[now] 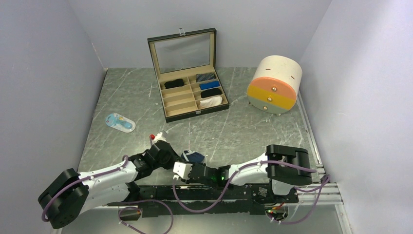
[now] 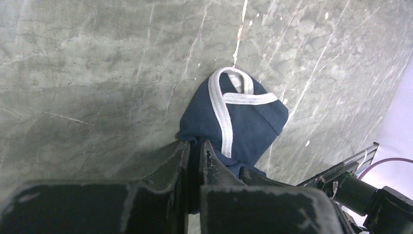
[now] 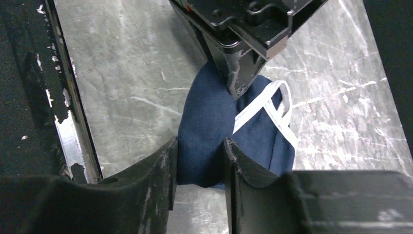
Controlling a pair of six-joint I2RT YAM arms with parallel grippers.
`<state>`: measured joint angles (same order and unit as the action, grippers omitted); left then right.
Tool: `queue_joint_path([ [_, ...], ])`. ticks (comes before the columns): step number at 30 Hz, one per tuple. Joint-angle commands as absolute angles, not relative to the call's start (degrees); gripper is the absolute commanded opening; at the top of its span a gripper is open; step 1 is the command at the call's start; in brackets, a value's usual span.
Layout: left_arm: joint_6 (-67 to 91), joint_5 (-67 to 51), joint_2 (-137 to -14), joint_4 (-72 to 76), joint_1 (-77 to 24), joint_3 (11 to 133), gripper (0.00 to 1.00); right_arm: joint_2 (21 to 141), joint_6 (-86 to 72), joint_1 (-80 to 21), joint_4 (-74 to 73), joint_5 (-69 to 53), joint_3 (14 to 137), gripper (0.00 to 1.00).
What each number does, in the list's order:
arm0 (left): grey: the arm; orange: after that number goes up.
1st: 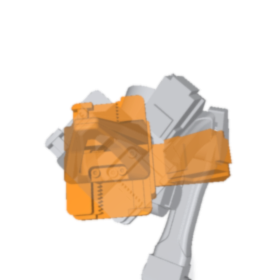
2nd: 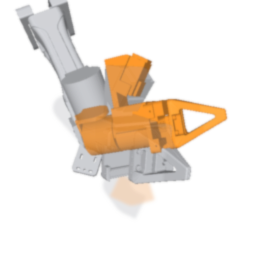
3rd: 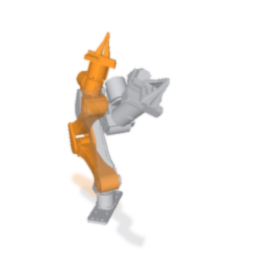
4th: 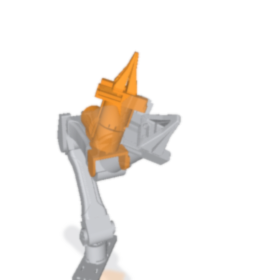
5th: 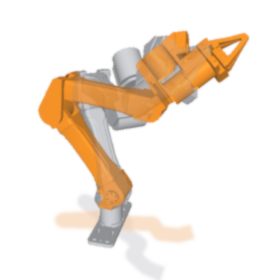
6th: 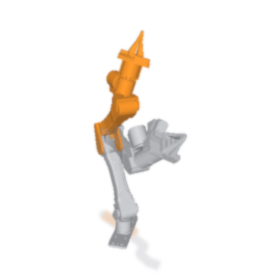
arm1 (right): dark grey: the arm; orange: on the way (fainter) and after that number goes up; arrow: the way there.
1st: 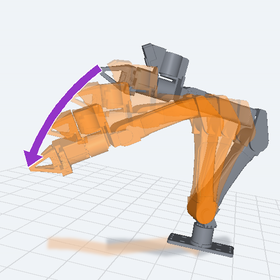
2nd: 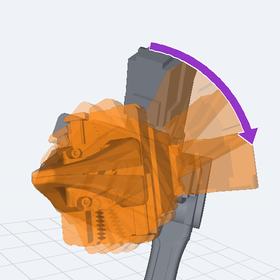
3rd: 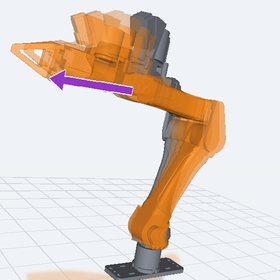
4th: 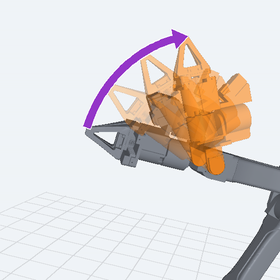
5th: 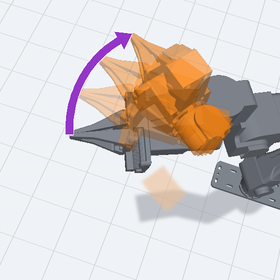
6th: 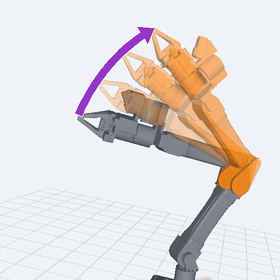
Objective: Roll the underwear
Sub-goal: Roll the underwear to the center of the board.
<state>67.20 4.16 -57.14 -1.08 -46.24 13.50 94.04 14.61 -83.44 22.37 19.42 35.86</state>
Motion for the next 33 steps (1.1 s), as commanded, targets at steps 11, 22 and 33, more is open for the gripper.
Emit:
queue_joint_path([
  [11,68.1,5.4,-55.3,-8.7,-46.3,11.6,0.54,92.4,-5.0,-75.9,34.4,0.5,27.7,0.0],
  [22,69.1,3.5,-50.8,-4.1,-46.4,10.7,0.74,100.5,-30.5,-56.0,59.8,-28.2,18.7,0.02],
  [33,70.1,2.2,-56.9,3.2,-46.4,9.4,0.64,113.7,-44.5,-49.5,79.0,-34.1,16.7,0.07],
])
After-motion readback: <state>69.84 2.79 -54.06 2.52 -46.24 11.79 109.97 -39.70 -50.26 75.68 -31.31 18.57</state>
